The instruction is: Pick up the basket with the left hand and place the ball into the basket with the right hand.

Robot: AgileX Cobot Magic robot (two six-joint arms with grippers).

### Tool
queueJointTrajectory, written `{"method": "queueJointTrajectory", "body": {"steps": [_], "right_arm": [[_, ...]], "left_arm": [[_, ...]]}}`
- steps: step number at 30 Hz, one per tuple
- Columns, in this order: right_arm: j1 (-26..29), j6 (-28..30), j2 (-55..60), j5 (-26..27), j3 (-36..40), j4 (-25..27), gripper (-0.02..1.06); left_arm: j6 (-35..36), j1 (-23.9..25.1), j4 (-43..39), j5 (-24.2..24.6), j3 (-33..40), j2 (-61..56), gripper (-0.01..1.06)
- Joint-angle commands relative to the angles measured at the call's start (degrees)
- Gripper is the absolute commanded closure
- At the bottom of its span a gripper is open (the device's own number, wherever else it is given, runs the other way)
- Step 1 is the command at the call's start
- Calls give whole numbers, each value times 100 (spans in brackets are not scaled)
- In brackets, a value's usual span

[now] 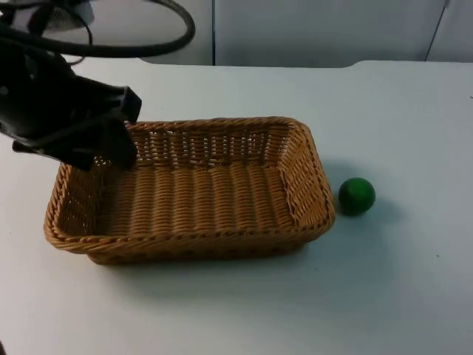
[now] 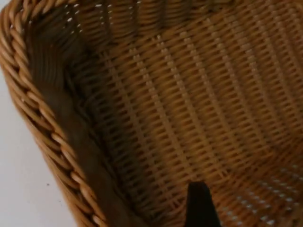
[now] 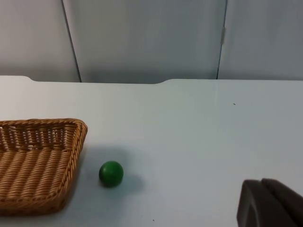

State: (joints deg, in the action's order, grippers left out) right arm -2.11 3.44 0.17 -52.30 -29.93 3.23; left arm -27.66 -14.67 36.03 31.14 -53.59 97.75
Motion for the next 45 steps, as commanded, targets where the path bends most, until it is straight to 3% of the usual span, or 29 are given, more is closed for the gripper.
{"method": "queueJointTrajectory", "body": {"steps": [1, 3, 6, 14, 19, 29, 42, 43, 45], "right_arm": [[32, -4, -17, 35, 19, -11, 105], [32, -4, -17, 35, 19, 1, 105], [32, -4, -17, 35, 19, 1, 105], [32, -4, -17, 35, 19, 1, 105], [32, -4, -17, 35, 19, 1, 105], [32, -4, -17, 35, 19, 1, 105], [32, -4, -17, 35, 19, 1, 105], [32, -4, -17, 35, 19, 1, 105], [32, -4, -17, 35, 19, 1, 105]], "left_arm": [[626, -42, -693, -49, -216, 314, 53], [1312, -42, -1439, 22, -434, 558, 53], [1744, -42, -2042, 113, -589, 728, 53], [1939, -42, -2380, -124, -725, 757, 53], [2704, -42, -3293, -385, -725, 757, 53], [2704, -42, -3357, -527, -725, 781, 53], [3006, -42, -3292, -576, -725, 1762, 53], [3073, -42, -3277, -589, -725, 1808, 55], [3220, -42, -3236, -589, -725, 1847, 72]]}}
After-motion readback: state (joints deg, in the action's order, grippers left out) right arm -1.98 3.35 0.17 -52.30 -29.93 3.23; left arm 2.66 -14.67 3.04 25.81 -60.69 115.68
